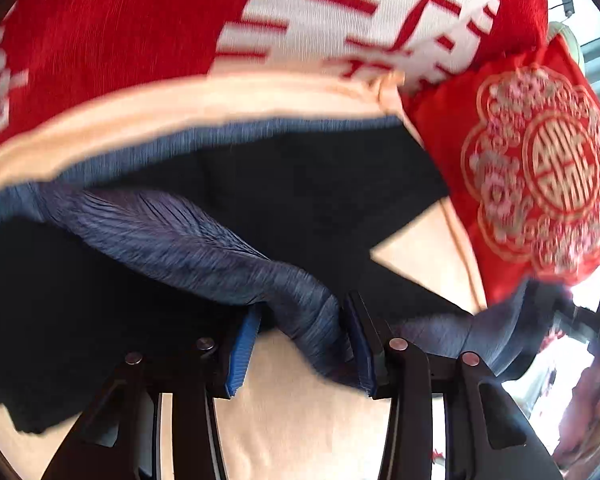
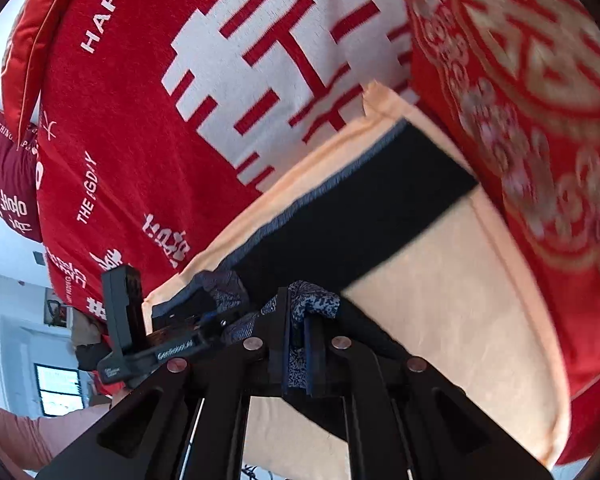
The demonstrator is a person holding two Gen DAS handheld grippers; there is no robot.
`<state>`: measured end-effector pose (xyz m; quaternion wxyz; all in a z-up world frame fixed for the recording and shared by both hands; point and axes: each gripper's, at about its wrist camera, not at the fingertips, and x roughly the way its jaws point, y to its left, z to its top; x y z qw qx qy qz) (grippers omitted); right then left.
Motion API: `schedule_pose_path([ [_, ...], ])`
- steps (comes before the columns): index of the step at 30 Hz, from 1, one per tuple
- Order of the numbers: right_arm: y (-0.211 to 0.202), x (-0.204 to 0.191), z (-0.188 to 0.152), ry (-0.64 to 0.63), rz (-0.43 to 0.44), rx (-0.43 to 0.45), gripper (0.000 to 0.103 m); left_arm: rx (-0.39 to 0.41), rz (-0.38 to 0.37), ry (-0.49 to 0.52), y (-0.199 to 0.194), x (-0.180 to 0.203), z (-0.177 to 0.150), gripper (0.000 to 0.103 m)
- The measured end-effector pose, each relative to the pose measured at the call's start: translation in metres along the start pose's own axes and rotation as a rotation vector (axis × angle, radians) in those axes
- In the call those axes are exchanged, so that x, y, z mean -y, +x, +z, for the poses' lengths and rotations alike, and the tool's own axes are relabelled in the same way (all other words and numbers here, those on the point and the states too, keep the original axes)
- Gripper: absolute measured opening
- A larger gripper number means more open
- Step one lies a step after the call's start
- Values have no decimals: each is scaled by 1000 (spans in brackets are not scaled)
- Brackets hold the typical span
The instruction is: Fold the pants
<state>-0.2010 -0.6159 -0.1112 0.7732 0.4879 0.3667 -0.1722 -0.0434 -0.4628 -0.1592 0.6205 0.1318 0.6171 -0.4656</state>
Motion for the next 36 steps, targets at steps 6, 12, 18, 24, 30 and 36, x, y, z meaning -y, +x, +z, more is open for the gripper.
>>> schedule_pose_path([
  [6,42,-6,104,-167,-139,-29,9,165,133,8,-33,-6,35,79],
  [12,105,4,147,-223,-317,-113,69,116,335,-81,-11,-49,42,79],
  [18,93,-9,143,-264,-301,-95,72,15,458,-177,37,-94,29,85],
  [24,81,28,76,-124,-332,-130,72,26,478,-181,42,-103,34,92],
  [30,91,65,34,13,-410,-192,72,17,478,-170,47,-113,41,98],
  [36,115,74,66,11,-389,-133,12,25,485,-164,53,-116,43,101],
])
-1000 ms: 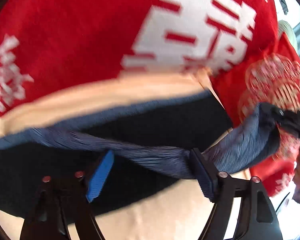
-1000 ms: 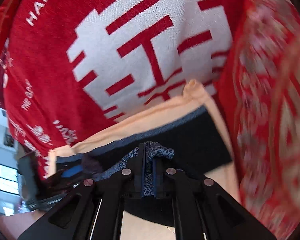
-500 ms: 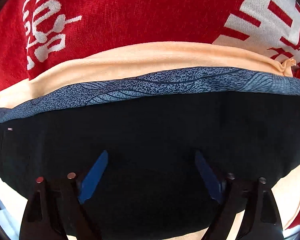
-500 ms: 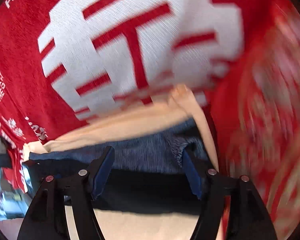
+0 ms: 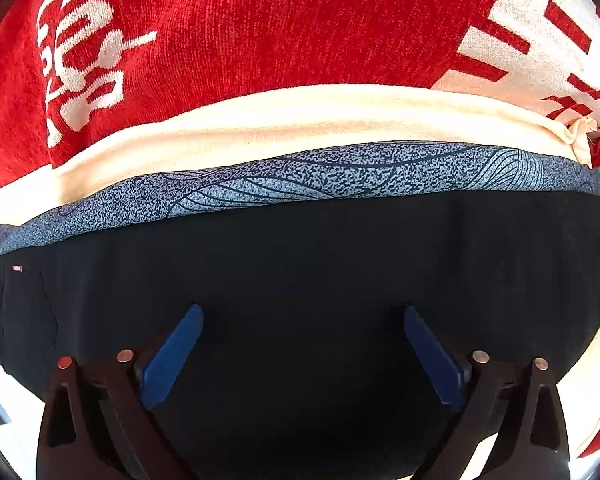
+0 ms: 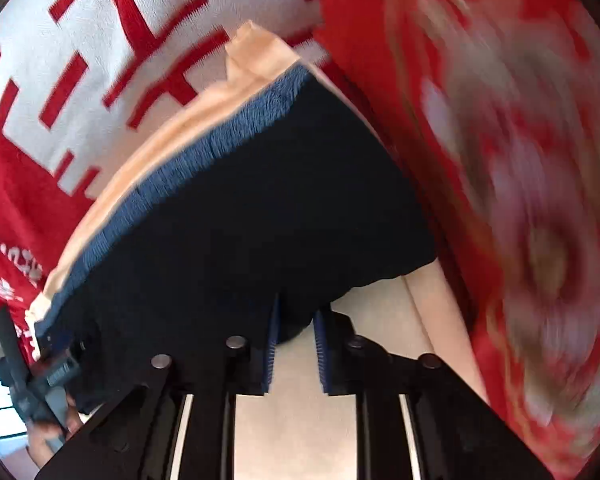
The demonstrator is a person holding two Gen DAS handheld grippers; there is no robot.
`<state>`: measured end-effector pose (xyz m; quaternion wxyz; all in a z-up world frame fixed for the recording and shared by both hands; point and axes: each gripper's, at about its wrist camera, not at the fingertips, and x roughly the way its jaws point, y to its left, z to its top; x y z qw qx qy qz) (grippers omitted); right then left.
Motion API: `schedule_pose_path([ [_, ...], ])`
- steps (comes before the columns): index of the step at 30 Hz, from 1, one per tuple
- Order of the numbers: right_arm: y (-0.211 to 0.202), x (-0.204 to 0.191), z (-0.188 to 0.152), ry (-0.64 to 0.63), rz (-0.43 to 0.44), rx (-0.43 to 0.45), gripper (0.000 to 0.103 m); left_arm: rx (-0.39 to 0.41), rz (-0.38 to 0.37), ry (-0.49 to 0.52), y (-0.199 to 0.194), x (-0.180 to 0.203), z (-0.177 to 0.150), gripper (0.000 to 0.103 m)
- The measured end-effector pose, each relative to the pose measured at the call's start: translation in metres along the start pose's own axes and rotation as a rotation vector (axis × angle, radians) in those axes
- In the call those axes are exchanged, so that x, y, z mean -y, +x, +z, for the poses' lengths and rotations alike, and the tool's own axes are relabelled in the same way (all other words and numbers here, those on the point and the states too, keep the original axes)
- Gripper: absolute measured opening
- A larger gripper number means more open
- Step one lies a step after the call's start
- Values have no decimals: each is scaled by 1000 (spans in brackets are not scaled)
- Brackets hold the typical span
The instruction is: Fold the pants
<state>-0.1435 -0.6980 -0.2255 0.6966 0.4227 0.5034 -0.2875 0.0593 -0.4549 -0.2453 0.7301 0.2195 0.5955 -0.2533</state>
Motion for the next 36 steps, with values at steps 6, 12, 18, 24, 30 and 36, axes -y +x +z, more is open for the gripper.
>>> schedule_pose_path([
  [6,2,3,0,-34,-78,-99,21,-22,9,10,-2,-1,5,101],
  [12,-44,8,-9,-45,-67,26,33,32,32,64,-29,1,25,101],
  [18,-9,-45,47,-206,49,40,33,89,35,81,-15,22,68,101],
  [24,28,-72,58,-354,-79,54,29,101,65,-12,19,22,78,101],
  [30,6,-42,61,-215,-111,74,33,72,146,-30,19,-34,80,102],
  [36,-15,-51,6,-112,103,-41,36,35,213,-41,-7,-93,54,101],
])
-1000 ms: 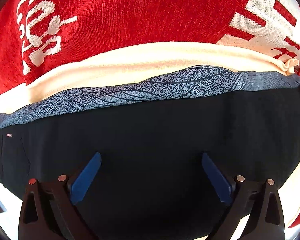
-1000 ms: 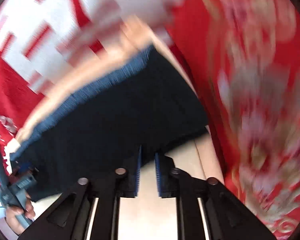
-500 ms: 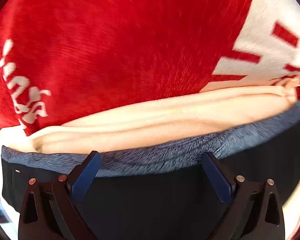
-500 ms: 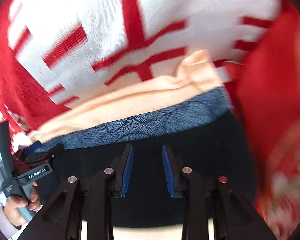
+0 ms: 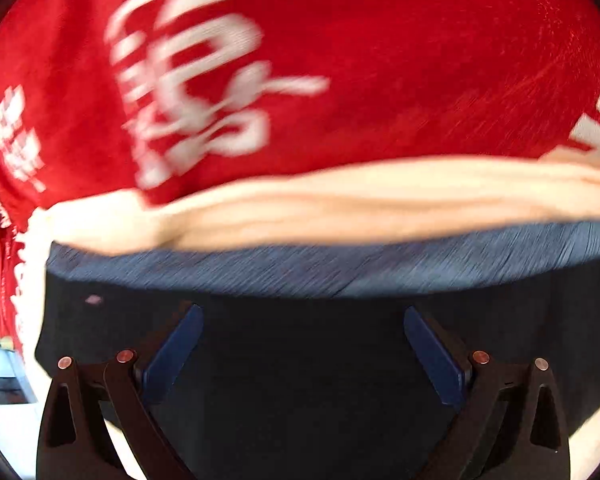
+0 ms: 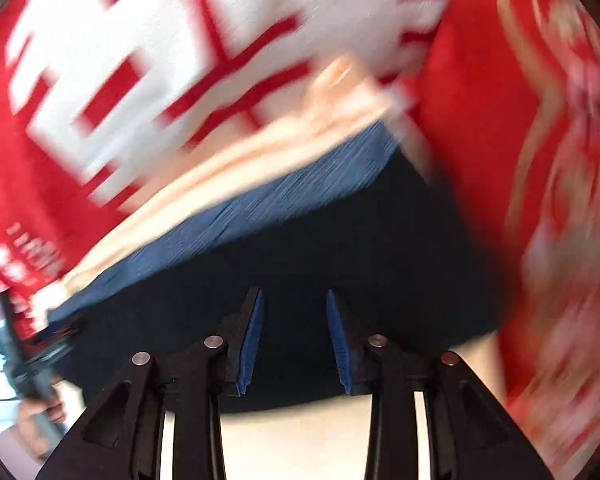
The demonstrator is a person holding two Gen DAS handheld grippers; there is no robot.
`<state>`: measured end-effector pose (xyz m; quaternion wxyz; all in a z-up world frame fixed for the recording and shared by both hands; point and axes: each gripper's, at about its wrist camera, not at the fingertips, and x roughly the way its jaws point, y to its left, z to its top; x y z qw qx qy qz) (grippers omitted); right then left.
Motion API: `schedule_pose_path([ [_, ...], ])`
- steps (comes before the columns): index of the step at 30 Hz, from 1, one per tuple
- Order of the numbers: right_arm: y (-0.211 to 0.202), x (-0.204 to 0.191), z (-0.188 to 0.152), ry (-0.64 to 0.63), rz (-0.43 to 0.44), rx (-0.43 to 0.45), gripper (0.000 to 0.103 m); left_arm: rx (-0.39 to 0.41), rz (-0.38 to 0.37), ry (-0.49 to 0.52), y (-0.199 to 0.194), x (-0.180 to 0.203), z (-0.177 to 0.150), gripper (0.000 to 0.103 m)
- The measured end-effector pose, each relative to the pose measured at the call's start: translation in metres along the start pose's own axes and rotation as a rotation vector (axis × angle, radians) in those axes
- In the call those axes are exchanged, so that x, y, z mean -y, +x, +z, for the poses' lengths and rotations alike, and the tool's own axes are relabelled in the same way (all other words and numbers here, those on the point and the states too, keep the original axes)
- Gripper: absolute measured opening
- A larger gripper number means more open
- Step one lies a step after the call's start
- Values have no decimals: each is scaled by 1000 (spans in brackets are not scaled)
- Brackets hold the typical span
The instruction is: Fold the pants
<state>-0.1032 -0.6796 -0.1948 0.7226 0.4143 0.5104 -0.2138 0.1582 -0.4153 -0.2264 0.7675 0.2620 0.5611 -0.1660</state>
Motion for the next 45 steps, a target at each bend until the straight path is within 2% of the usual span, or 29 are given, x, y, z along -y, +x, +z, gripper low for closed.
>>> schedule_pose_path([
  [4,13,-47,-62,-9,190,-156,36,-37,11,-51,3,-43,-23,101],
  [7,28,-97,-107,3,332,-256,37,-38,12,-92,7,-76,-29,101],
  [8,34,-115,-119,-1,361,-271,44,-30,7,-99,6,-87,-35,101],
  [9,43,-131,-129,-6,379,-280,56,-22,3,-101,3,-91,-47,101],
  [10,51,-148,-141,-8,401,-280,60,-15,2,-100,4,-102,-56,101],
  [13,80,-195,-174,5,502,-294,61,-16,23,-82,19,-141,-71,101],
  [14,94,-213,-182,4,506,-301,61,-6,32,-73,22,-158,-73,101],
  [15,108,-226,-185,3,509,-305,61,9,48,-65,13,-167,-102,101],
  [17,128,-246,-194,17,519,-307,61,24,95,-35,24,-196,-106,101],
  [19,135,-249,-202,47,531,-284,61,10,121,-26,40,-222,-113,101],
  [20,137,-250,-202,62,539,-268,61,0,110,-28,51,-237,-116,102],
  [21,138,-251,-202,79,548,-250,61,12,40,-43,55,-250,-122,103],
  [23,142,-248,-197,112,562,-231,61,24,-33,-55,61,-262,-126,103],
  [25,150,-250,-187,153,560,-235,58,35,-54,-48,62,-266,-127,103],
  [26,153,-252,-184,170,544,-247,41,42,-57,-41,63,-267,-128,103],
  [27,152,-253,-179,177,499,-252,8,45,-62,-37,64,-269,-129,103],
  [29,135,-250,-176,168,512,-224,9,39,-79,-20,63,-272,-130,103],
  [32,122,-257,-188,116,460,-184,9,41,-103,32,54,-271,-136,103],
  [35,139,-248,-203,126,364,-204,8,54,-110,80,47,-270,-144,103],
  [38,138,-238,-206,140,378,-210,8,59,-98,91,52,-279,-141,103],
  [40,130,-239,-204,108,351,-235,10,35,-76,80,47,-278,-141,103],
  [42,114,-234,-201,45,286,-243,10,15,-59,86,41,-274,-142,103],
  [44,93,-225,-194,-18,222,-203,12,18,-91,108,26,-261,-140,103],
  [45,83,-223,-188,-51,183,-174,17,34,-114,121,15,-252,-141,103],
])
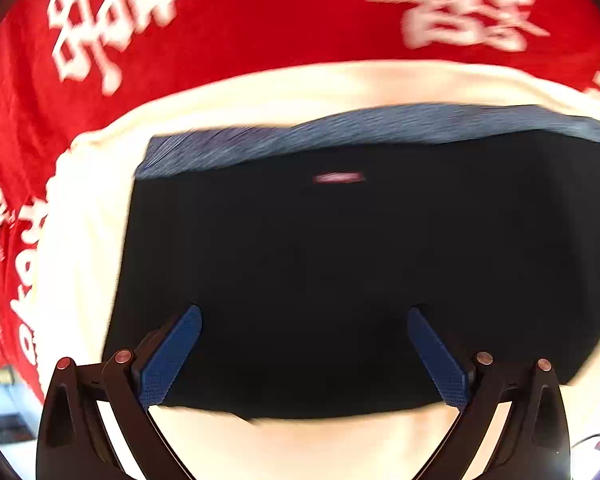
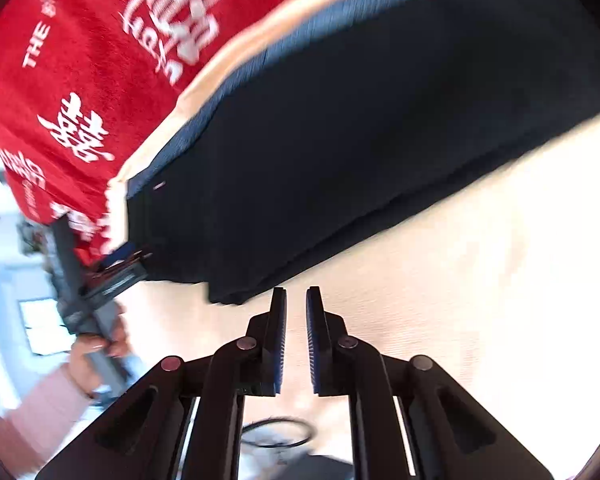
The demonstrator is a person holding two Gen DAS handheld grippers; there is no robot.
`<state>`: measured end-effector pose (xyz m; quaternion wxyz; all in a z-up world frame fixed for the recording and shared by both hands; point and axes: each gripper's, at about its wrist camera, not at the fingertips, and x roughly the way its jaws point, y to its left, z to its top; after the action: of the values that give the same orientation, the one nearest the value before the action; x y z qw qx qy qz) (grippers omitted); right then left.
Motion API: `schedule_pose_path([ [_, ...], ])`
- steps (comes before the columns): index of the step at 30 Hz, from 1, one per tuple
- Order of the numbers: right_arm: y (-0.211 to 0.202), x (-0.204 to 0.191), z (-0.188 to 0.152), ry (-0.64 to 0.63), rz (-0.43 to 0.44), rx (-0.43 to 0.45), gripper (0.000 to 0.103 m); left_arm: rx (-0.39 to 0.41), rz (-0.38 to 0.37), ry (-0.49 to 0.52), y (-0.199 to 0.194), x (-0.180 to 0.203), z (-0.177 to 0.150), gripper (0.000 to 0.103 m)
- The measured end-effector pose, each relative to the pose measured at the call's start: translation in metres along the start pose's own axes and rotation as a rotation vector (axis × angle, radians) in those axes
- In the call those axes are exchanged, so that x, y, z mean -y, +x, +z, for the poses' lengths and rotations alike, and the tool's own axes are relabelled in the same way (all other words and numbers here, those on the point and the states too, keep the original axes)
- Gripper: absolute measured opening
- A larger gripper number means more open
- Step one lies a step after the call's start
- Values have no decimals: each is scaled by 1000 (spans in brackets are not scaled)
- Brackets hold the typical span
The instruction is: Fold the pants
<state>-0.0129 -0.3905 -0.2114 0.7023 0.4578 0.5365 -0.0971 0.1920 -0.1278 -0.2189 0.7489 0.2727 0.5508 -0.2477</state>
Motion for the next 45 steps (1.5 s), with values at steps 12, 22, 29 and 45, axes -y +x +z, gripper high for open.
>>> schedule_pose_path([
  [12,-16,33,55,-210,-370,129,32,1,-98,35,1,121,11,103],
  [22,-25,47,37,-180,-342,100,33,-42,-75,-70,-15,110,-6,103],
  [29,-35,67,6,-64,-276,48,35,-58,-30,-77,-18,102,3,103],
  [45,-64,110,-14,82,-184,39,47,-95,92,-40,-35,147,4,103],
])
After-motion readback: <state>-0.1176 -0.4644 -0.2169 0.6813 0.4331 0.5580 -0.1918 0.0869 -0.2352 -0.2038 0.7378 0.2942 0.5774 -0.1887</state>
